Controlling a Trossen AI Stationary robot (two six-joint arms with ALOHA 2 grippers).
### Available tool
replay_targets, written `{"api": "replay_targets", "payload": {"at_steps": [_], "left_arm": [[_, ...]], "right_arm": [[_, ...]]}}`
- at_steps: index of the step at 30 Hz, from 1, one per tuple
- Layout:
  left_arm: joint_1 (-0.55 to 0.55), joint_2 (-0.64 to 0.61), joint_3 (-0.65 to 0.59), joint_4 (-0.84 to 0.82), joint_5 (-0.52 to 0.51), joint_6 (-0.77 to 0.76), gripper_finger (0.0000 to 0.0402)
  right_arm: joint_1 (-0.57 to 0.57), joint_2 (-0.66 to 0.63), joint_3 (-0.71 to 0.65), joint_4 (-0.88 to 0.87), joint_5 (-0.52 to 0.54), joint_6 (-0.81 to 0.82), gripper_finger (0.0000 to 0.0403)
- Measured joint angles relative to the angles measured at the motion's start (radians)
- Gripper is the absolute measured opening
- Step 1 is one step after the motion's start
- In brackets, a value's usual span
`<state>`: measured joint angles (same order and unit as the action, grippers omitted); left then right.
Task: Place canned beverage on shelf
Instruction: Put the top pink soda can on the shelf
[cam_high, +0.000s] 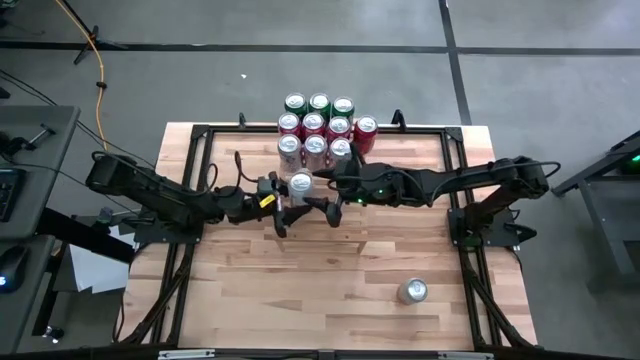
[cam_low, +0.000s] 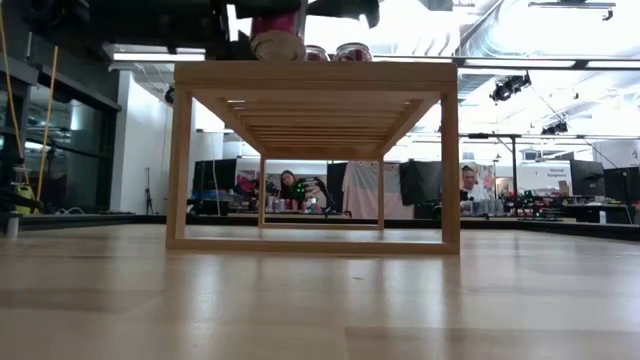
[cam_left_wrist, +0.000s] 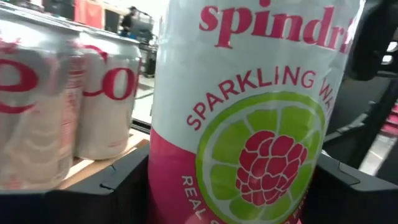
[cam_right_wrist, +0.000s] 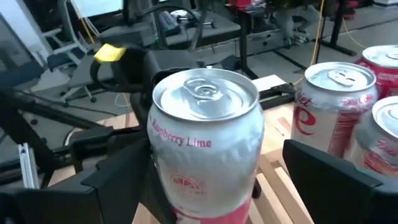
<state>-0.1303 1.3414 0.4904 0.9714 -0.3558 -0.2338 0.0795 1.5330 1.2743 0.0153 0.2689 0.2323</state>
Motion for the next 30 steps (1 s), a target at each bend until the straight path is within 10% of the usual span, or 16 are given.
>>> {"api": "replay_targets", "payload": {"at_steps": [12,21,30], "left_arm": [[0.000,0.039,0.030,-0.004,0.094,0.032,0.0280],[0.000,0.038,0.030,-0.006,0.092,0.019,0.0283],[0.000,-0.107,0.033,-0.197,0.093,0.006,0.0378]], "right_arm": [[0.000,0.000,0.000,0.011,-0.134,-0.052,0.0345],[0.000,-0.002,0.007,-0.001,-0.137,-0.023,0.0270],[0.000,-0.002,0.171,-0.226,-0.144,-0.113,0.0270]]}}
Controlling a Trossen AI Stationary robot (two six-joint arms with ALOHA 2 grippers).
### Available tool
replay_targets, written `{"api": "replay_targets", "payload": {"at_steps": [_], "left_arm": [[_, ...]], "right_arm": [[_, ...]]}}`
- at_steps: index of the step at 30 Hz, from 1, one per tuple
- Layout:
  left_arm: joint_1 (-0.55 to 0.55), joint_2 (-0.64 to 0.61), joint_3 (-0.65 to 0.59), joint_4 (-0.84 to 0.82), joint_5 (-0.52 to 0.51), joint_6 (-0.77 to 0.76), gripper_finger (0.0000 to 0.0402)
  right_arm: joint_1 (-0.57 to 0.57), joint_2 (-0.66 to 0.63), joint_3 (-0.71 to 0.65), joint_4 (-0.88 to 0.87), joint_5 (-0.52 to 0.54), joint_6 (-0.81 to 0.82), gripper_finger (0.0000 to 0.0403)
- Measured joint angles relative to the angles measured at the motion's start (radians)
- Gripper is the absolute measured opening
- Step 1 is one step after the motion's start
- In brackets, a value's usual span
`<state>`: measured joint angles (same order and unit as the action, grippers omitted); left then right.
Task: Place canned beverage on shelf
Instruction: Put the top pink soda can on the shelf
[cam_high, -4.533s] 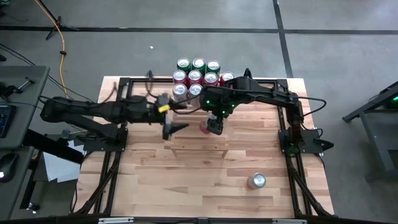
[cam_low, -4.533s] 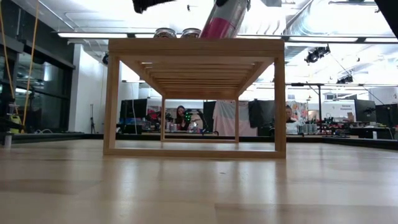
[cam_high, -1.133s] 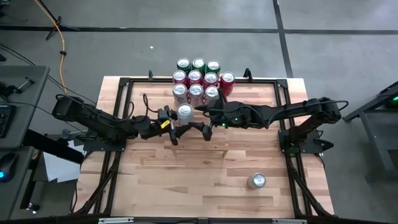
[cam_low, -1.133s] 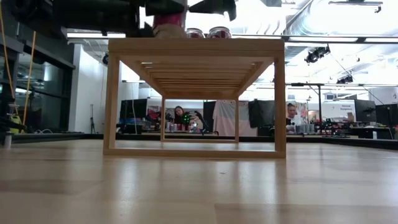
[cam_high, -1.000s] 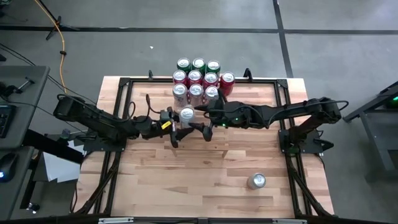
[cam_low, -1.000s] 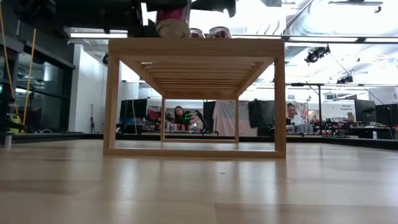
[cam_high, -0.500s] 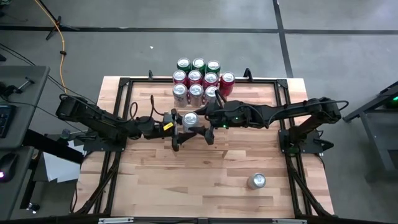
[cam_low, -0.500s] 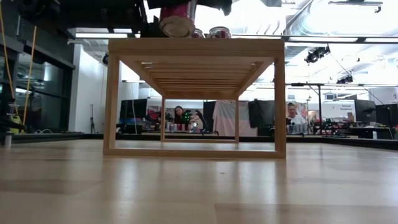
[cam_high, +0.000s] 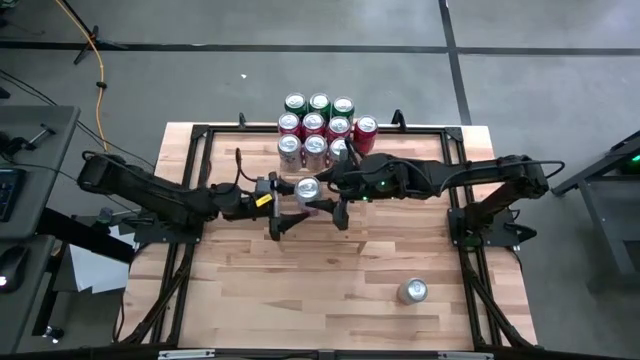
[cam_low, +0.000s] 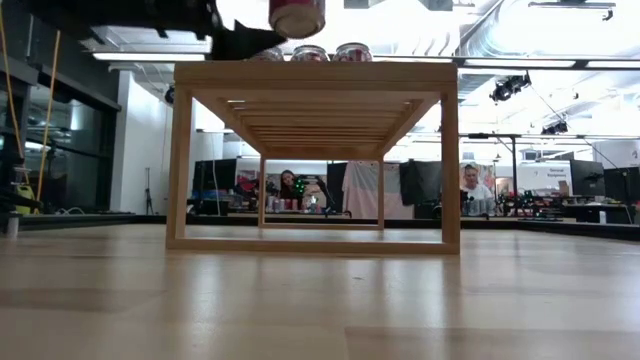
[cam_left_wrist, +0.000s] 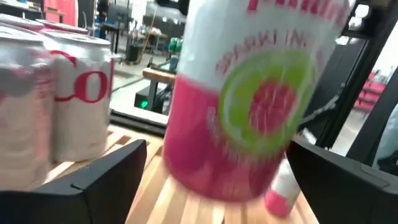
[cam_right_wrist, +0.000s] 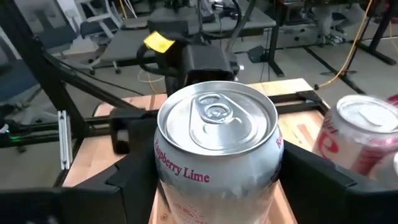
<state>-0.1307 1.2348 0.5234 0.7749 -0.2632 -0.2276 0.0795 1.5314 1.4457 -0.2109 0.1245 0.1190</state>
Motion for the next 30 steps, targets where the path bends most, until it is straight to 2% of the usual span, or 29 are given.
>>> {"api": "replay_targets", "payload": {"at_steps": [6,11,14,18,22,27,30], "left_arm": [[0.000,-0.226,-0.001,-0.220,-0.019,0.047,0.0370],[0.000,-0.392,-0.001,-0.266,-0.094,0.068,0.0372],[0.000,-0.456,-0.001,-0.270,-0.138,0.091,0.0372],[0.000,-0.501,-0.001,-0.268,-0.168,0.100,0.0372],[0.000,-0.518,-0.001,-0.267,-0.170,0.101,0.0372],[0.000,-0.519,-0.002,-0.283,-0.184,0.101,0.0373],[0.000,-0.518,-0.002,-0.301,-0.196,0.102,0.0372]], "right_arm": [[0.000,0.000,0.033,-0.062,0.072,-0.006,0.0270],[-0.009,0.050,0.037,-0.023,0.154,-0.010,0.0270],[-0.016,0.108,0.037,0.092,0.157,-0.015,0.0270],[-0.026,0.183,0.037,0.213,0.191,-0.012,0.0270],[-0.027,0.234,0.036,0.264,0.278,0.003,0.0270],[-0.028,0.258,0.036,0.262,0.375,-0.005,0.0270],[-0.030,0.259,0.036,0.267,0.388,-0.015,0.0270]]}}
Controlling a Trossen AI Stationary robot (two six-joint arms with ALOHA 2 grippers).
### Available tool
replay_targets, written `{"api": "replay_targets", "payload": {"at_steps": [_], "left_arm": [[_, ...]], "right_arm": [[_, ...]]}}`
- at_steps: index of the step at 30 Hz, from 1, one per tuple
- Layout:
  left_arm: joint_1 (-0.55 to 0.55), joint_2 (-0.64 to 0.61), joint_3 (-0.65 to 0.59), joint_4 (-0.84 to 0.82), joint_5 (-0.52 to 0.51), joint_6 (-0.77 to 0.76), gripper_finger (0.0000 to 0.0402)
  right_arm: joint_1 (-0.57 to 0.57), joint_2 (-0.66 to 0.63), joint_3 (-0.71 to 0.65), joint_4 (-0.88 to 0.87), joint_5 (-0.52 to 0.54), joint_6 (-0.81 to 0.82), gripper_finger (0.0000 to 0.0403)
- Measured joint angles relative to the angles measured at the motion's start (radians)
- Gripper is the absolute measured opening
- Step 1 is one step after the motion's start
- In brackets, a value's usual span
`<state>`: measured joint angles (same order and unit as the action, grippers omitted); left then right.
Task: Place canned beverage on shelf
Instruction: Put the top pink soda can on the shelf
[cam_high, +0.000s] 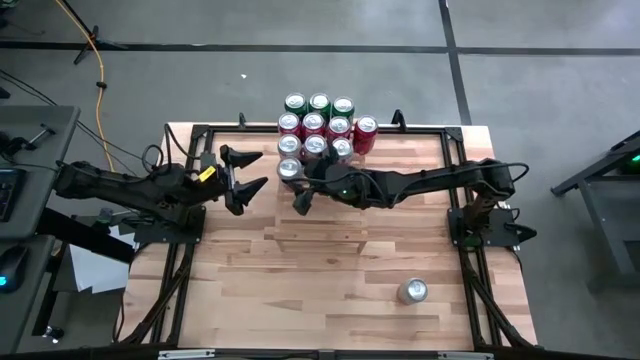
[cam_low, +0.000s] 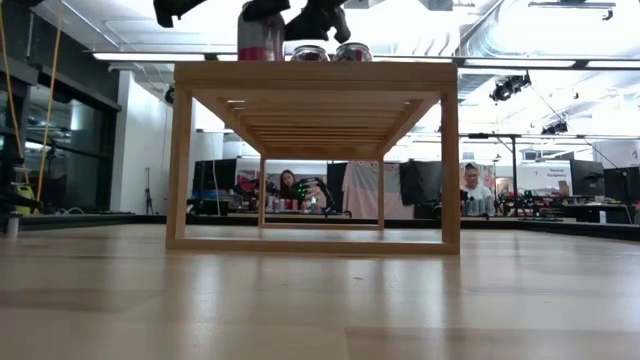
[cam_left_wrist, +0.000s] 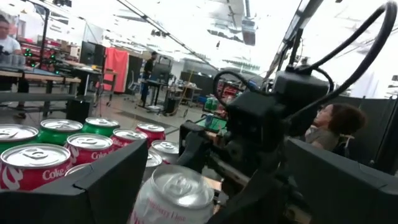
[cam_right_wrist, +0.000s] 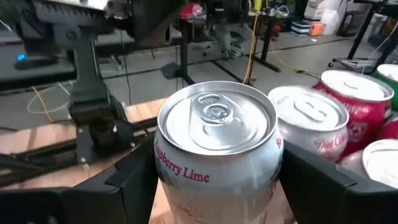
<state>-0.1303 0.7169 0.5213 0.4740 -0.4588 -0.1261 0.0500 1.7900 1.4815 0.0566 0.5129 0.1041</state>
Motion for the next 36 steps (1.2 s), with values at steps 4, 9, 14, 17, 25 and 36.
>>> {"api": "replay_targets", "payload": {"at_steps": [4,9,14,17,25,36], "left_arm": [[0.000,0.000,0.000,0.000,0.000,0.000,0.0373],[0.000,0.000,0.000,0.000,-0.001,0.000,0.0373],[0.000,0.000,0.000,0.000,-0.002,0.000,0.0373],[0.000,0.000,0.000,0.000,-0.003,-0.003,0.0374],[0.000,0.000,0.000,0.000,-0.002,-0.003,0.0373],[0.000,0.000,0.000,0.001,-0.004,-0.020,0.0372]], "right_arm": [[-0.004,-0.002,0.000,-0.002,-0.014,0.001,0.0270],[-0.004,0.002,0.000,-0.014,-0.015,0.009,0.0270],[-0.011,0.015,0.000,-0.020,-0.016,0.075,0.0270],[-0.013,0.030,0.000,-0.016,-0.016,0.105,0.0270],[-0.013,0.038,0.002,-0.016,-0.013,0.131,0.0279],[-0.017,0.039,0.002,-0.015,-0.016,0.078,0.0284]]}}
